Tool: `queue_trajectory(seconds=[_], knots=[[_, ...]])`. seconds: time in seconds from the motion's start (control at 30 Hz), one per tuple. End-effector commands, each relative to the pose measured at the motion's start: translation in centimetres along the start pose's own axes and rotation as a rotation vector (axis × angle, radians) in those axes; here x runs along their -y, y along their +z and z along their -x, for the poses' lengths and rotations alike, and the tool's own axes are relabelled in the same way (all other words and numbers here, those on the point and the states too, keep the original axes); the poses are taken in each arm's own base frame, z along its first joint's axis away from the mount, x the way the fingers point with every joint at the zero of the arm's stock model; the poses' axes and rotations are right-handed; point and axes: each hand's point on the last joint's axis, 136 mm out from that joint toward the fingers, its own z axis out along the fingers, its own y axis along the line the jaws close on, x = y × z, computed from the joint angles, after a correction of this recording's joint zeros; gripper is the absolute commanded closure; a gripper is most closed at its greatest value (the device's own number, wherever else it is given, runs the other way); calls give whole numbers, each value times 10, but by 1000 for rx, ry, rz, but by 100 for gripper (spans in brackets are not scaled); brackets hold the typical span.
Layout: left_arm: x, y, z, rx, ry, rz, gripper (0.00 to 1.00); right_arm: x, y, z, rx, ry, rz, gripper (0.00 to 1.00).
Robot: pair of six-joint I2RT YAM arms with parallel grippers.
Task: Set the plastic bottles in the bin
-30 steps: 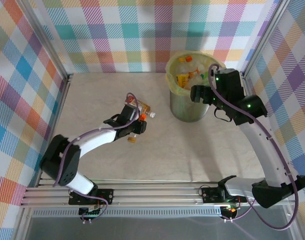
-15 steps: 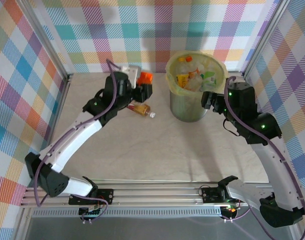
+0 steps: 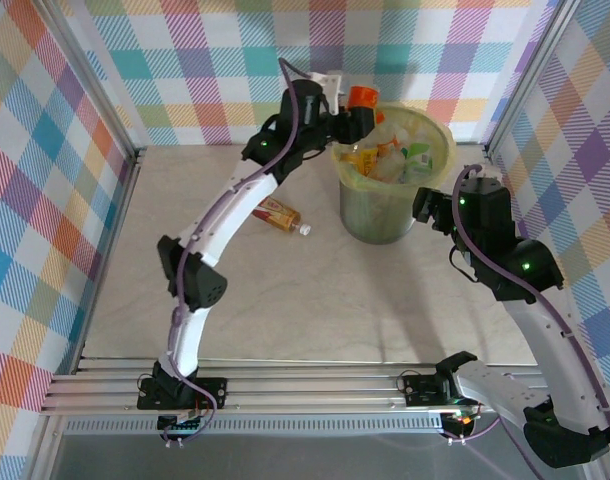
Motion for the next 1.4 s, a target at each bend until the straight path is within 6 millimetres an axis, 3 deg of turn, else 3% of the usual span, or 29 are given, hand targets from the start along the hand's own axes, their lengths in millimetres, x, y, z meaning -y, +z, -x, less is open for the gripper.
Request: queue_trajectory(seconds=[0.0,0.17,0.57,0.77,0.9,1.1,1.37], knots=[[27,10,11,32,-58,-115,62,3,0,5,39,29,-17,0],[30,33,15,105,-118,-185,62,5,4,1,43,39,-28,0],[21,70,-22,77,-153,-189,52,4,9,-5,30,45,-29,0],[19,77,-27,75,-171,-192,23,3,8,-2,29,40,-29,0],[24,75,-22,86,-178,-211,17,2,7,1,34,39,-26,0],[33,61,-4,120,-151,-216,16,0,5,5,30,36,-24,0],[31,13,42,193,-6,-66,12,-8,5,13,23,2,2,2]])
